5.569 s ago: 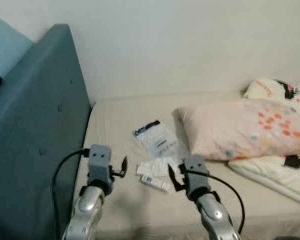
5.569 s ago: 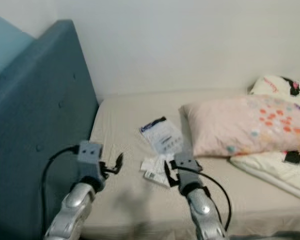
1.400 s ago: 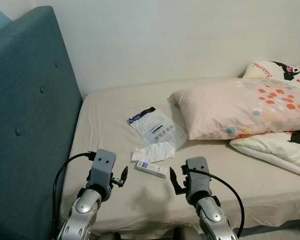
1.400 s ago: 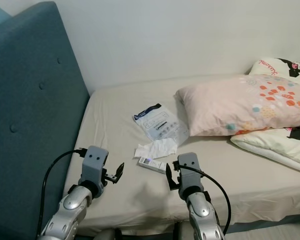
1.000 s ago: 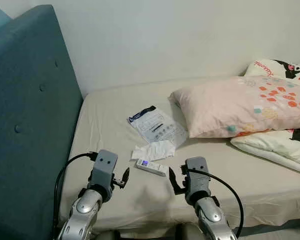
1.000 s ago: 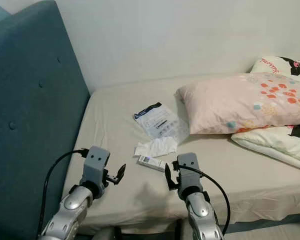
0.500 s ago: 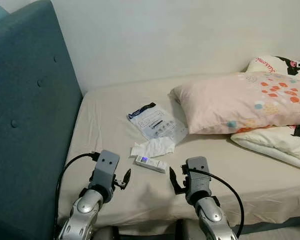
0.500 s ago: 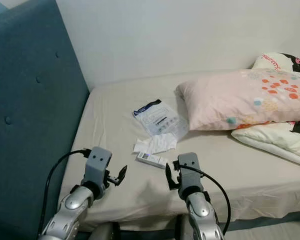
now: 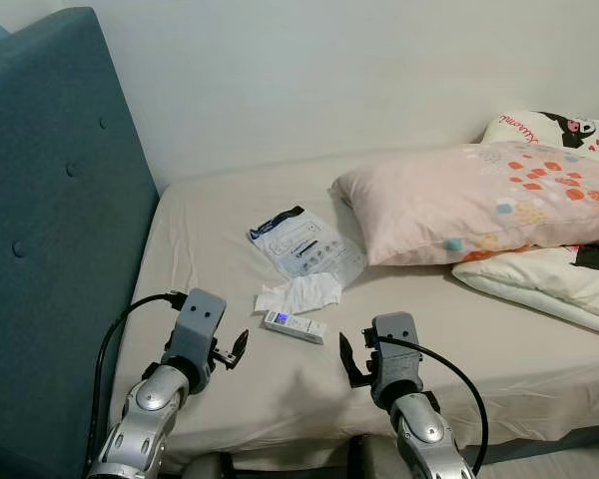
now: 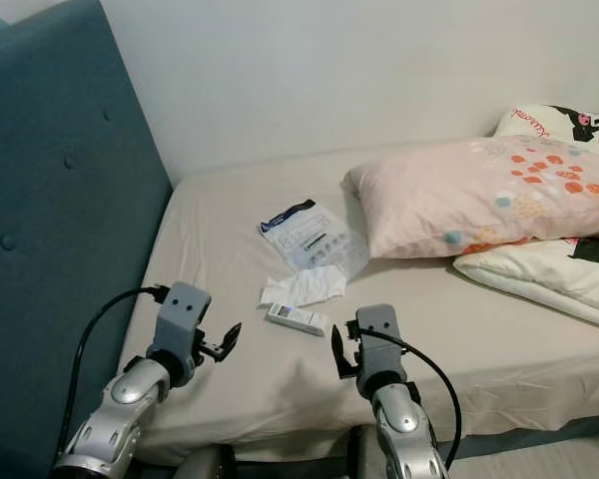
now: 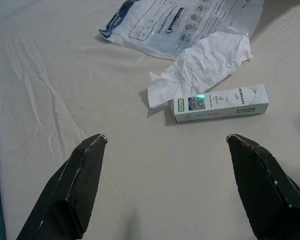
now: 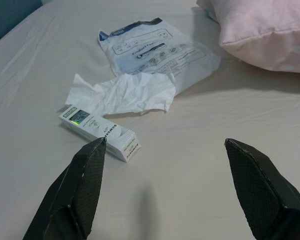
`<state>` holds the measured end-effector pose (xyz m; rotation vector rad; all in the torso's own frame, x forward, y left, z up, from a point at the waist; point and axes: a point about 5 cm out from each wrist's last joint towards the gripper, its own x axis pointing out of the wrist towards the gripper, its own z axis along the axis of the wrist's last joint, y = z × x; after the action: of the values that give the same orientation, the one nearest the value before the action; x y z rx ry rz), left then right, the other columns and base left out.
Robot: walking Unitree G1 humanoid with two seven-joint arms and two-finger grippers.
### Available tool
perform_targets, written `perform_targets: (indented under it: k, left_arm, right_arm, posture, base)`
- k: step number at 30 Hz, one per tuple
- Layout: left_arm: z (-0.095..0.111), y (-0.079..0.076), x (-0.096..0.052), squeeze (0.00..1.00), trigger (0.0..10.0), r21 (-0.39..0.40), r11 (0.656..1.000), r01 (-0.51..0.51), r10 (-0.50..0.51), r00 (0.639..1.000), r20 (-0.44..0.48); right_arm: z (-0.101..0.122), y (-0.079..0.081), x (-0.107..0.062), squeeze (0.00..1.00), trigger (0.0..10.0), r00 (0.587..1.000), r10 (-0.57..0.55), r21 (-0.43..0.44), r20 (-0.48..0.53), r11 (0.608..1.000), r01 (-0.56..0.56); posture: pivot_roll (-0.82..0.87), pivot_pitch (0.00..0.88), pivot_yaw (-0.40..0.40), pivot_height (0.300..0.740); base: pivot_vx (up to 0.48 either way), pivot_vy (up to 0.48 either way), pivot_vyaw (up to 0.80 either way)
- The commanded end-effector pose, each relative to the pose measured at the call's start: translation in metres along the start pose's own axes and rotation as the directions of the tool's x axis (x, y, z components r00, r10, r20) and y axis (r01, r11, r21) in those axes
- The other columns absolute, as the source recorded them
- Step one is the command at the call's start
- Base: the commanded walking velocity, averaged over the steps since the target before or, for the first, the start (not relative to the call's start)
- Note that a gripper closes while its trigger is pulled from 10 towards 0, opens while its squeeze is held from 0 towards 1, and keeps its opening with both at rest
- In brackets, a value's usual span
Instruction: Clean up the room
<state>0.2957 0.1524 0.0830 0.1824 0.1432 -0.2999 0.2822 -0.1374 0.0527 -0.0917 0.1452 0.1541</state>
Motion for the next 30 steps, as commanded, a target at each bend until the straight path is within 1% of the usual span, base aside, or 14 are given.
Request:
perform_targets:
  k: [1, 3, 7, 9, 11, 15, 17, 18, 19, 20, 21, 24, 27, 30]
  left_arm:
    - [-0.007, 0.002, -0.001, 0.00, 10.0, -0.022, 1.000, -0.004, 0.003, 0.999, -0.040]
    - [-0.007, 0.002, -0.001, 0.00, 10.0, -0.040, 0.999, -0.001, 0.000, 0.999, -0.043]
    - [-0.009, 0.001, 0.006, 0.00, 10.0, -0.074, 0.997, 0.015, -0.023, 0.994, -0.110]
    - [-0.008, 0.002, 0.012, 0.00, 10.0, -0.056, 0.998, 0.025, -0.033, 0.989, -0.141]
    - [-0.008, 0.002, 0.012, 0.00, 10.0, -0.056, 0.998, 0.025, -0.033, 0.989, -0.141]
    - [0.004, 0.007, 0.023, 0.00, 10.0, -0.012, 1.000, 0.022, -0.023, 0.990, -0.142]
    - [0.004, 0.007, 0.023, 0.00, 10.0, -0.012, 1.000, 0.022, -0.023, 0.990, -0.142]
    - [0.008, 0.009, 0.024, 0.00, 10.0, -0.010, 1.000, 0.024, -0.025, 0.990, -0.138]
    - [0.008, 0.009, 0.024, 0.00, 10.0, -0.010, 1.000, 0.024, -0.025, 0.990, -0.138]
    - [0.011, 0.011, 0.024, 0.00, 10.0, -0.008, 1.000, 0.028, -0.029, 0.991, -0.134]
    - [0.014, 0.014, 0.023, 0.00, 10.0, -0.018, 0.999, 0.027, -0.029, 0.991, -0.133]
    - [0.016, 0.016, 0.021, 0.00, 10.0, -0.026, 0.999, 0.027, -0.030, 0.991, -0.133]
    - [0.019, 0.020, 0.015, 0.00, 10.0, -0.038, 0.999, 0.021, -0.026, 0.990, -0.138]
    - [0.020, 0.020, 0.011, 0.00, 10.0, -0.041, 0.999, 0.019, -0.025, 0.990, -0.139]
  right_arm:
    - [-0.003, 0.002, 0.000, 0.00, 10.0, 1.000, 0.007, -0.021, -0.026, 1.000, -0.007]
    - [-0.005, 0.002, 0.001, 0.00, 10.0, 0.999, 0.007, -0.033, -0.039, 0.999, -0.009]
    - [-0.009, -0.003, 0.010, 0.00, 10.0, 0.996, -0.011, -0.082, -0.092, 0.997, 0.003]
    - [0.000, -0.010, 0.024, 0.00, 10.0, 0.996, -0.015, -0.106, -0.087, 0.994, 0.006]
    - [0.000, -0.010, 0.024, 0.00, 10.0, 0.996, -0.015, -0.106, -0.087, 0.994, 0.006]
    - [0.023, -0.026, 0.051, 0.00, 10.0, 0.996, -0.003, -0.177, -0.085, 0.984, -0.012]
    - [0.023, -0.026, 0.051, 0.00, 10.0, 0.996, -0.003, -0.177, -0.085, 0.984, -0.012]
    - [0.028, -0.028, 0.056, 0.05, 10.0, 0.996, 0.006, -0.188, -0.087, 0.982, -0.022]
    - [0.028, -0.028, 0.056, 0.05, 10.0, 0.996, 0.006, -0.188, -0.087, 0.982, -0.022]
    - [0.034, -0.029, 0.060, 0.72, 10.0, 0.997, 0.018, -0.196, -0.081, 0.980, -0.034]
    - [0.040, -0.029, 0.065, 1.00, 10.0, 0.996, 0.030, -0.207, -0.081, 0.977, -0.047]
    - [0.043, -0.029, 0.067, 1.00, 10.0, 0.996, 0.039, -0.214, -0.080, 0.975, -0.055]
    - [0.050, -0.027, 0.072, 1.00, 10.0, 0.994, 0.070, -0.213, -0.081, 0.973, -0.086]
    - [0.052, -0.026, 0.074, 1.00, 10.0, 0.993, 0.081, -0.213, -0.083, 0.972, -0.097]
  posture:
    - [0.01, 0.097, 0.015, 0.603]
    - [0.01, 0.097, 0.015, 0.603]
    - [0.02, 0.103, 0.014, 0.603]
    - [0.02, 0.135, 0.010, 0.603]
    - [0.02, 0.135, 0.010, 0.603]
    - [0.04, 0.219, -0.005, 0.603]
    - [0.04, 0.219, -0.005, 0.603]
    - [0.05, 0.254, -0.009, 0.603]
    - [0.05, 0.254, -0.009, 0.603]
    - [0.06, 0.286, -0.011, 0.603]
    - [0.07, 0.312, -0.011, 0.603]
    - [0.07, 0.322, -0.012, 0.603]
    - [0.10, 0.383, -0.016, 0.603]
    - [0.11, 0.390, -0.017, 0.603]
  base:
    - [0.000, 0.000, 0.00]
    - [0.000, 0.000, 0.00]
    - [0.000, 0.000, 0.00]
    - [0.000, 0.000, 0.00]
    - [0.000, 0.000, 0.00]
    - [0.000, 0.000, 0.00]
    - [0.000, 0.000, 0.00]
    - [0.000, 0.000, 0.00]
    - [0.000, 0.000, 0.00]
    - [0.000, 0.000, 0.00]
    - [0.000, 0.000, 0.00]
    - [0.000, 0.000, 0.00]
    - [0.000, 0.000, 0.00]
    - [0.000, 0.000, 0.00]
